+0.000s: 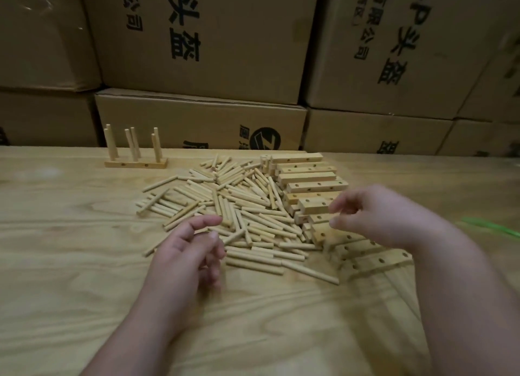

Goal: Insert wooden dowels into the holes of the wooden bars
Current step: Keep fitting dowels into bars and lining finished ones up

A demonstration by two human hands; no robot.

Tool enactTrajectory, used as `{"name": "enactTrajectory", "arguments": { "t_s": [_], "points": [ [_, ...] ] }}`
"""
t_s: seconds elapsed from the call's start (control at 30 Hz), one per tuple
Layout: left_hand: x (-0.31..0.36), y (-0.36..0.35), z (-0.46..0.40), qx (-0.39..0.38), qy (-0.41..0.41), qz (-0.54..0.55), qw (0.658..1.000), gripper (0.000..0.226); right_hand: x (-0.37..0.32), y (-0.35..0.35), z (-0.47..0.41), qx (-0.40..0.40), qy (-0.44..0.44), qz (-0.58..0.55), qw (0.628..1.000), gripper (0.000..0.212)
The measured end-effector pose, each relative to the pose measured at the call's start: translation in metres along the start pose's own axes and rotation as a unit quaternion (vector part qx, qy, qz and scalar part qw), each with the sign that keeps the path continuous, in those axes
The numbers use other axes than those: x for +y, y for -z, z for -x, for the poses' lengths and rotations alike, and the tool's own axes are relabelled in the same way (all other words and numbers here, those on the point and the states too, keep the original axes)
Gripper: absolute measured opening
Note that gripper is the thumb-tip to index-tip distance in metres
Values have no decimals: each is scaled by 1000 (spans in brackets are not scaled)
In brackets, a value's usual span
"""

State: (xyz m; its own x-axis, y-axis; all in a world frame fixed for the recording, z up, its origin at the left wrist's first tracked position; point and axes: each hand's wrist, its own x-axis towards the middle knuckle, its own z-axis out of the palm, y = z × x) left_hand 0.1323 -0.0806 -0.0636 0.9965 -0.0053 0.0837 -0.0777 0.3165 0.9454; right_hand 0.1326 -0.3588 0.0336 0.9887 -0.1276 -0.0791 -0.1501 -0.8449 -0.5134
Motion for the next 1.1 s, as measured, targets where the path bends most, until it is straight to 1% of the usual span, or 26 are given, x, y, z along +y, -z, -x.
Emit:
{"name": "enactTrajectory", "arguments": {
  "t_s": [0.07, 0.2, 0.37, 0.5, 0.67, 0.8, 1.1],
  "points": [
    [-1, 2, -2, 9, 9, 17, 1000, 23, 3, -2, -1, -29, -11, 49, 998, 16],
    [-1, 6, -5, 14, 20, 51, 998, 24, 10, -3, -5, -44, -22, 90, 995, 20],
    [-1, 6, -6, 11, 13, 51, 999, 22, 9, -5, -4, -130, -58, 134, 981, 42],
    [-2, 6, -6, 11, 8, 46, 999, 23, 12, -10, -6, -126, -58, 135, 981, 51],
    [-3, 8, -6, 5, 1, 42, 999, 25, 20, -13, -9, -111, -40, 122, 985, 43],
    [-5, 9, -7, 3, 0, 41, 999, 25, 25, -8, -10, -107, -8, 103, 989, 36],
    [-6, 10, -7, 2, 3, 43, 999, 24, 25, -2, -9, -92, 32, 106, 990, 19]
  ]
}}
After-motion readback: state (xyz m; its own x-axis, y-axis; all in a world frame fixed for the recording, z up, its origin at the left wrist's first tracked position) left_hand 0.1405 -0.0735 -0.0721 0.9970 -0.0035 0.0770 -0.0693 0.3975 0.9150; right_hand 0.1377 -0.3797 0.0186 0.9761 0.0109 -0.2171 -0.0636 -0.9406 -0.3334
